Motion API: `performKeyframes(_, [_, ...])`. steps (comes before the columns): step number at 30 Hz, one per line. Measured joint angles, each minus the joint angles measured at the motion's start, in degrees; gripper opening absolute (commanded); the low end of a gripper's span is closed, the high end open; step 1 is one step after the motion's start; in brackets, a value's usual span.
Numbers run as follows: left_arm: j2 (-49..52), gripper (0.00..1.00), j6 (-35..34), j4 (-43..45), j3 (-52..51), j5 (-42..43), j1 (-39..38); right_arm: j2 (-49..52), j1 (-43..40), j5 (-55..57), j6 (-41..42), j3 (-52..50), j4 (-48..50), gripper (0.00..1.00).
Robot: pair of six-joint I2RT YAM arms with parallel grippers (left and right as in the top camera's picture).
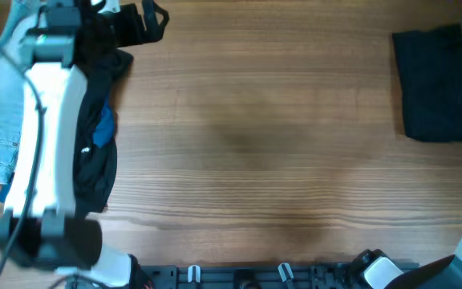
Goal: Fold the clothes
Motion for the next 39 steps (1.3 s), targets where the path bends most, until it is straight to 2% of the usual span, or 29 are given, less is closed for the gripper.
performKeyframes(7, [-11.4, 1.0, 9.0, -7.6, 0.0, 0.1, -5.6, -0.1, 1.8, -27.2, 0.3, 0.0, 2.6, 0.99])
performKeyframes(10, [-12.5, 1.0, 10.9, -10.9, 0.1, -0.5, -7.5, -1.4, 2.4, -32.0, -1.4, 0.0, 4.9, 1.0])
performKeyframes(13, [-11.9, 1.0, 11.9, -13.4, 0.0, -1.0, -7.6, -4.0, 2.5, -32.2, -2.3, 0.0, 6.5, 1.0])
performKeyframes(16, [-11.4, 1.0, 12.2, -13.6, 0.0, -1.7, -7.6, -6.6, 2.6, -27.3, -3.1, 1.5, 0.9, 0.99])
performKeyframes(19, [-11.3, 1.0, 10.7, -12.8, 0.0, -3.5, -7.6, -6.9, 2.9, -15.9, -2.2, 3.4, -7.4, 1.0])
performKeyframes(24, [-11.3, 1.0, 5.7, -12.0, 0.0, -8.9, -7.6, -6.4, 5.7, 1.4, -2.2, 3.7, -10.2, 0.99])
performKeyframes(30, [-11.3, 1.0, 1.0, -11.2, 0.0, -13.4, -7.6, -6.2, 16.6, 17.8, -14.6, 8.9, -17.6, 1.0])
performKeyframes(34, [-11.3, 1.0, 0.1, -11.5, 0.0, -14.2, -7.6, -6.2, 25.1, 27.4, -24.3, 15.3, -27.1, 1.0])
performKeyframes(39, [-11.3, 1.0, -0.4, -13.2, 0.0, -14.6, -7.6, -7.5, 31.2, 31.9, -27.8, 17.6, -37.1, 1.0])
